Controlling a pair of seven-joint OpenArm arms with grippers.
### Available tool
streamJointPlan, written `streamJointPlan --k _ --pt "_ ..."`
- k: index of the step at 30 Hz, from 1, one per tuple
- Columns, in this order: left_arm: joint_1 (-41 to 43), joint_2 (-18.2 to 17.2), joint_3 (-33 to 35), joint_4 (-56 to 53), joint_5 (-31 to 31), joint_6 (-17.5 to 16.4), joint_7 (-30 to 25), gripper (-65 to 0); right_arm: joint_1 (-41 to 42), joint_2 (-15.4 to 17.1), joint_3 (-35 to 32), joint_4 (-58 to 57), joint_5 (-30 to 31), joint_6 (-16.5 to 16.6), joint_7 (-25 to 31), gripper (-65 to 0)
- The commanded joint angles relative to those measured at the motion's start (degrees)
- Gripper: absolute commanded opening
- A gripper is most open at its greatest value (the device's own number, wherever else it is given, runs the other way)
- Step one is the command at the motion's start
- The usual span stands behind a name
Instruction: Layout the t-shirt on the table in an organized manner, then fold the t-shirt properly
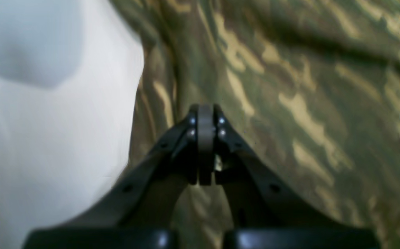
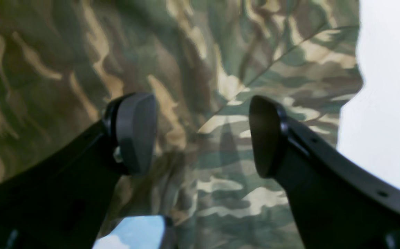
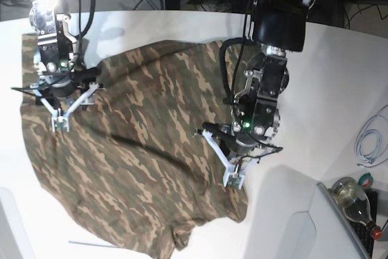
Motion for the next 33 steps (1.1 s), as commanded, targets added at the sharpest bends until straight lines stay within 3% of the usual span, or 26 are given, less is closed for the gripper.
streamJointPlan --k 1,7,13,19,22,25,27,33 --pt "-0.1 -0.8 0.9 -0.3 0.0 0.1 0.6 -65.0 0.6 0.3 0.1 1.0 -0.4 -0.1 1.3 -26.0" --pt "-2.5 -1.0 2.0 -13.3 -0.1 0.2 -2.3 -65.0 0.5 0.3 0.1 1.0 -0.4 -0.1 1.3 -26.0" --pt "-11.7 -0.5 2.1 -32.9 -0.1 0.4 -17.0 -65.0 -0.3 0.3 0.2 1.0 -0.4 -0.1 1.3 -26.0" --pt "-24.4 3.7 2.1 -52.7 -0.1 0.4 -33.3 -65.0 -0.9 0.3 0.1 1.0 -0.4 -0.1 1.3 -26.0" --pt "-28.3 5.8 2.1 -55.5 -0.1 0.4 -36.8 -65.0 -0.9 0.3 -0.1 1.0 -0.4 -0.1 1.3 -26.0" --pt "-29.0 6.8 1.7 -50.2 -0.6 0.4 -35.8 -65.0 -0.9 0.3 -0.1 1.3 -0.4 -0.1 1.3 -26.0" --pt "-26.1 6.3 1.5 -40.8 -0.7 0.4 -29.9 -65.0 -1.0 0.3 -0.1 1.4 -0.4 -0.1 1.3 -26.0" --pt "-3.8 -1.8 -4.2 1.2 -0.6 0.1 -16.5 -65.0 -2.2 0.3 -0.1 2.2 -0.4 -0.1 1.5 -26.0"
